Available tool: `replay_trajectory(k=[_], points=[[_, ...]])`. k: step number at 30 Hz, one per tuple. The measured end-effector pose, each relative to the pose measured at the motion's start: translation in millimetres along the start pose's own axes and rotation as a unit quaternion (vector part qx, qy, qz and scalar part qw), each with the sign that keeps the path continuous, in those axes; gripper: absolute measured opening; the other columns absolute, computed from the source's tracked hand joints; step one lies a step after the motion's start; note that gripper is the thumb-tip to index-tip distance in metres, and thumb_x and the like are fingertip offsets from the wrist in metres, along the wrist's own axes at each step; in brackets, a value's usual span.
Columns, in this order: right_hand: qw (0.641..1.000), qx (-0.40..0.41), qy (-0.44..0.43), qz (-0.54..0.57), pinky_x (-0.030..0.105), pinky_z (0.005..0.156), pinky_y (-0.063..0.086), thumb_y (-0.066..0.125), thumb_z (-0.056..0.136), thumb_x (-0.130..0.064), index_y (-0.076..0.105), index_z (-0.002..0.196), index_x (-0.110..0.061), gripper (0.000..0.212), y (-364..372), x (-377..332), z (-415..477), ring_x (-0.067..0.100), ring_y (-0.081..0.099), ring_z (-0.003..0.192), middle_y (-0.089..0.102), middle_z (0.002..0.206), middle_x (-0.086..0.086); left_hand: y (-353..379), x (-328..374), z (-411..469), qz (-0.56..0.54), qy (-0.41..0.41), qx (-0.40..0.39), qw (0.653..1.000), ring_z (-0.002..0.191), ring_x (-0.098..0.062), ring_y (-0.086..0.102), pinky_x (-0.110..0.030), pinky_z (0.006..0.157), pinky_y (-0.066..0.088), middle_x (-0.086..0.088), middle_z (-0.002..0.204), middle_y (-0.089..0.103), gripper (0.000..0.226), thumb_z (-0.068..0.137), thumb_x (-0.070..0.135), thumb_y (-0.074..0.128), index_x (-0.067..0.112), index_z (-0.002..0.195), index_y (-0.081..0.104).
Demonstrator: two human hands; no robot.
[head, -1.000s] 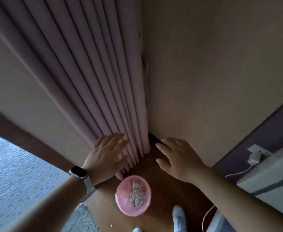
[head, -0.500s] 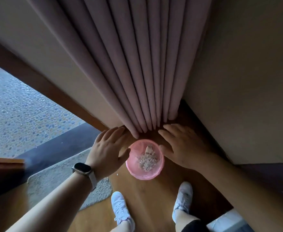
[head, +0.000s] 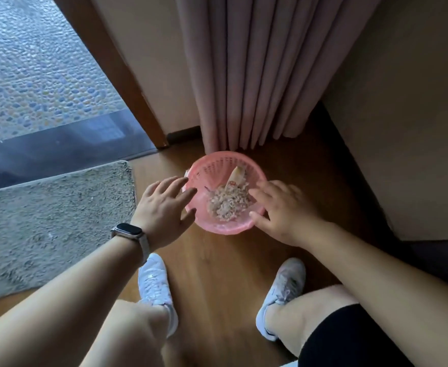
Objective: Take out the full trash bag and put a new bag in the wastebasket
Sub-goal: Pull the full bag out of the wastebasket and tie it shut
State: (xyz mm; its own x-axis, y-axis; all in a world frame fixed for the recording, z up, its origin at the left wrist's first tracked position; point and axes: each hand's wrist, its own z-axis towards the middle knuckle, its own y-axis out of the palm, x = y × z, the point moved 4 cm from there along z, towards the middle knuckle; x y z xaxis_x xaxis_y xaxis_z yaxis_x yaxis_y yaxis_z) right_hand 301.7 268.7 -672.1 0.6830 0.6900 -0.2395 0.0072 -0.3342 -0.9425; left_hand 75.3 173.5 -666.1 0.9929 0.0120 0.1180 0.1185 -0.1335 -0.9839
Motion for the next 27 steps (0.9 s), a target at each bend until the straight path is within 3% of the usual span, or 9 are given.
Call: replay_trajectory(k=[6,12,16,19,22,27], points=[[0.997,0.007,-0.027,-0.065,0.041,0.108,0.024,0.039,0.091,-0.055,0.035,0.142,-0.023,0.06,37,8,-22,0.023,0.027,0.138,0.034,0.151,0.004,26,3,-26,0.026,-0.003,0.023,0.999,0.122,-0.032,0.053,-0.047,0.101,0.04,-0.012,0.132,0.059,0.054,0.083,0.047,0.046,0.018,0.127,0.061],[0.995,-0.023,-0.02,-0.099,0.043,0.101,0.036,0.039,0.088,-0.053,0.041,0.135,-0.023,0.055,67,42,-17,0.024,0.04,0.128,0.045,0.14,0.002,63,-17,-12,0.051,0.008,-0.013,0.999,0.118,-0.032,0.057,-0.047,0.097,0.043,-0.011,0.127,0.062,0.053,0.079,0.046,0.051,0.019,0.123,0.064],[0.993,-0.047,0.028,-0.102,0.045,0.1,0.038,0.025,0.083,-0.06,0.038,0.137,-0.024,0.066,87,78,10,0.025,0.041,0.129,0.045,0.141,0.002,101,-48,13,0.048,-0.025,-0.037,0.998,0.117,-0.033,0.056,-0.047,0.093,0.045,-0.011,0.126,0.062,0.049,0.084,0.044,0.055,0.019,0.125,0.061],[0.989,-0.054,0.135,-0.025,0.043,0.101,0.038,0.037,0.087,-0.06,0.032,0.142,-0.025,0.065,109,103,34,0.024,0.037,0.134,0.037,0.149,0.001,125,-72,37,-0.02,-0.096,-0.061,0.993,0.118,-0.033,0.054,-0.045,0.092,0.046,-0.01,0.129,0.059,0.05,0.087,0.043,0.061,0.018,0.13,0.055],[0.957,-0.077,0.241,0.14,0.04,0.095,0.042,0.049,0.086,-0.06,0.027,0.144,-0.03,0.069,138,122,52,0.023,0.042,0.131,0.034,0.151,0.0,146,-91,59,-0.15,-0.193,-0.069,0.967,0.112,-0.032,0.059,-0.042,0.09,0.049,-0.01,0.124,0.063,0.05,0.09,0.041,0.06,0.016,0.134,0.051],[0.907,-0.075,0.272,0.312,0.028,0.076,0.046,0.06,0.087,-0.047,0.031,0.142,-0.026,0.066,168,134,77,0.014,0.056,0.106,0.053,0.124,-0.005,180,-107,81,-0.319,-0.28,-0.09,0.901,0.091,-0.019,0.066,-0.031,0.077,0.051,-0.002,0.106,0.069,0.042,0.091,0.045,0.06,0.023,0.126,0.057]])
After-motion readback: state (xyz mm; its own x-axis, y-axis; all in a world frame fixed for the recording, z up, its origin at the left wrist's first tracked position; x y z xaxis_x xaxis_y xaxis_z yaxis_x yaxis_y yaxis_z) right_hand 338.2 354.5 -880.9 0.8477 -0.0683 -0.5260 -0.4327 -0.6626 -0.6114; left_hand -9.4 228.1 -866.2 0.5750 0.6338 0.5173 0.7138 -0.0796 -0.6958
